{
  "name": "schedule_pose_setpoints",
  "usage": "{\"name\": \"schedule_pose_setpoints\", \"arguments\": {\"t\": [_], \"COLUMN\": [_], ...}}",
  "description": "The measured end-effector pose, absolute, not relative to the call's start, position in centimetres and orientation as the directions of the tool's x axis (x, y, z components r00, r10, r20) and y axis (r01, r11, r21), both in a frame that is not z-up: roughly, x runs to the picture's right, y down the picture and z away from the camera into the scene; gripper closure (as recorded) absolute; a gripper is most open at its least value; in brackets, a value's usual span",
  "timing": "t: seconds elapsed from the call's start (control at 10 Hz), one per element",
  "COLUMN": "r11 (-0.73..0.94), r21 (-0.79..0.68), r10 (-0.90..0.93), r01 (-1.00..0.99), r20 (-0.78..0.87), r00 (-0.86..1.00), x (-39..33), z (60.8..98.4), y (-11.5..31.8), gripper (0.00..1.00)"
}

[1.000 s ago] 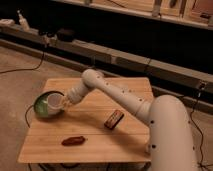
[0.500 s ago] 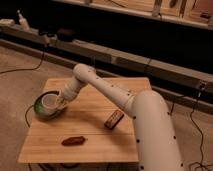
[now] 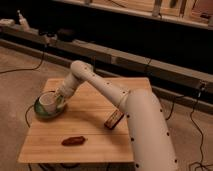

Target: Place the ceramic cup in the ceramic bowl

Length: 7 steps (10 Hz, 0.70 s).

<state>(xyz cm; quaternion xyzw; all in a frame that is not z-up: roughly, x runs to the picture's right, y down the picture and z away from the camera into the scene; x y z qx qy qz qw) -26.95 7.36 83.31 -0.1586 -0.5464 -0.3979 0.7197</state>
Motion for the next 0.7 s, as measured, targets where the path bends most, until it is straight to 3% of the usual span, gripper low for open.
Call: {"name": "schedule_pose_setpoints", "arguments": {"t": [0.7], "r11": [0.647], "r21": [0.209], "r10": [-0.413], "r01": [0.733], "r20": [0.905], "r00": [0.106], "x": [-26.83], "z": [83.21], "y": [6.74], "gripper": [0.2]}}
